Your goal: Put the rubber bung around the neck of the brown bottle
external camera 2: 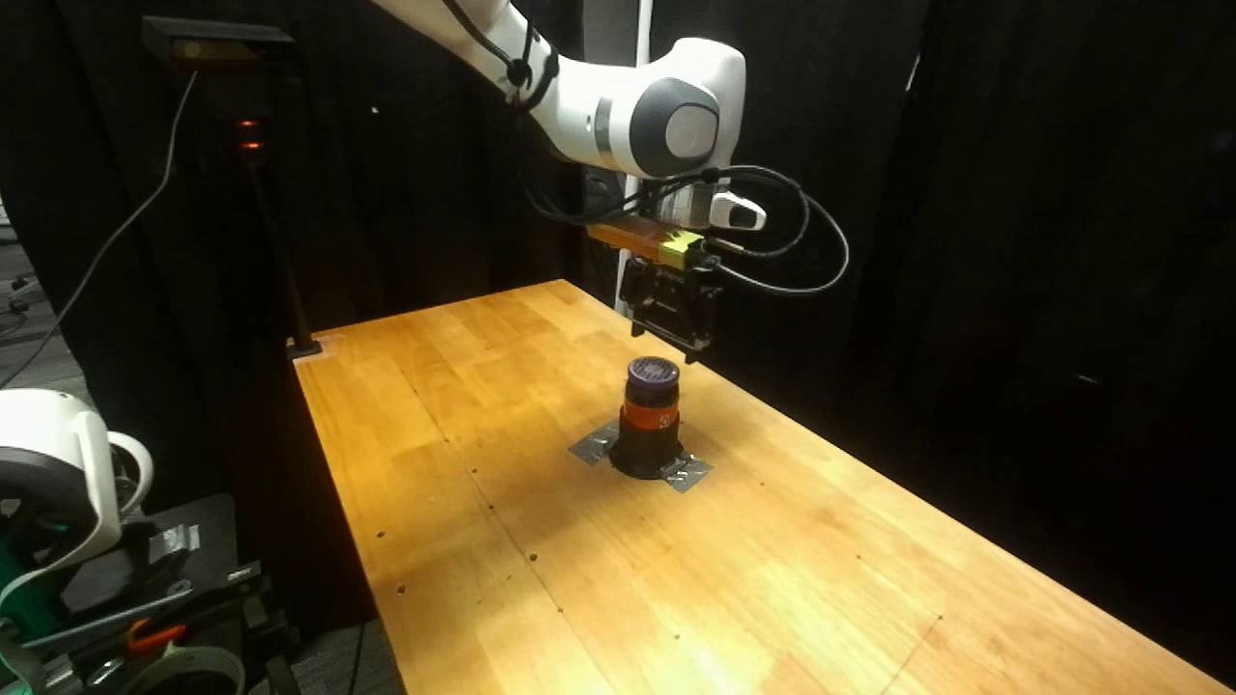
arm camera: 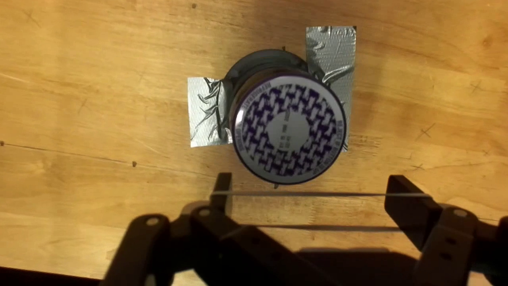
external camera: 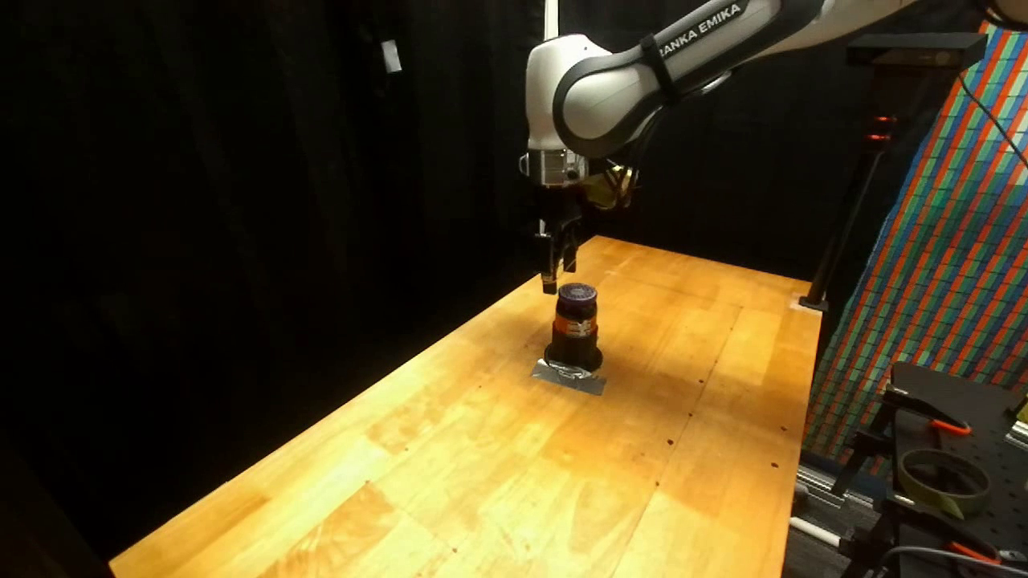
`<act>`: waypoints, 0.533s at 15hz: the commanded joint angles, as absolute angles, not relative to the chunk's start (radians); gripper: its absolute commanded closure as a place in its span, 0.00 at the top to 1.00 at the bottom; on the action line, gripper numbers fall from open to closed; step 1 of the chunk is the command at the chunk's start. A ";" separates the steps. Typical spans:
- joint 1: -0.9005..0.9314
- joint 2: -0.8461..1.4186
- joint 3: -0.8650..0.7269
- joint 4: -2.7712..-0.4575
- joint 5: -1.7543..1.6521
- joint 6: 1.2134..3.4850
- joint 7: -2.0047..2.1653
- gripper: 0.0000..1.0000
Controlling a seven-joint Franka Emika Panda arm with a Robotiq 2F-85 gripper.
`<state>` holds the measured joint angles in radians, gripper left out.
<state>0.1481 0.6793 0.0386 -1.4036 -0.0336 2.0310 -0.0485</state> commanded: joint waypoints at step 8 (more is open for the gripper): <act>0.165 1.020 0.032 -0.855 -0.063 1.689 -0.040 1.00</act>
<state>0.1506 0.9140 0.0385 -1.0475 -0.0373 1.8107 -0.0482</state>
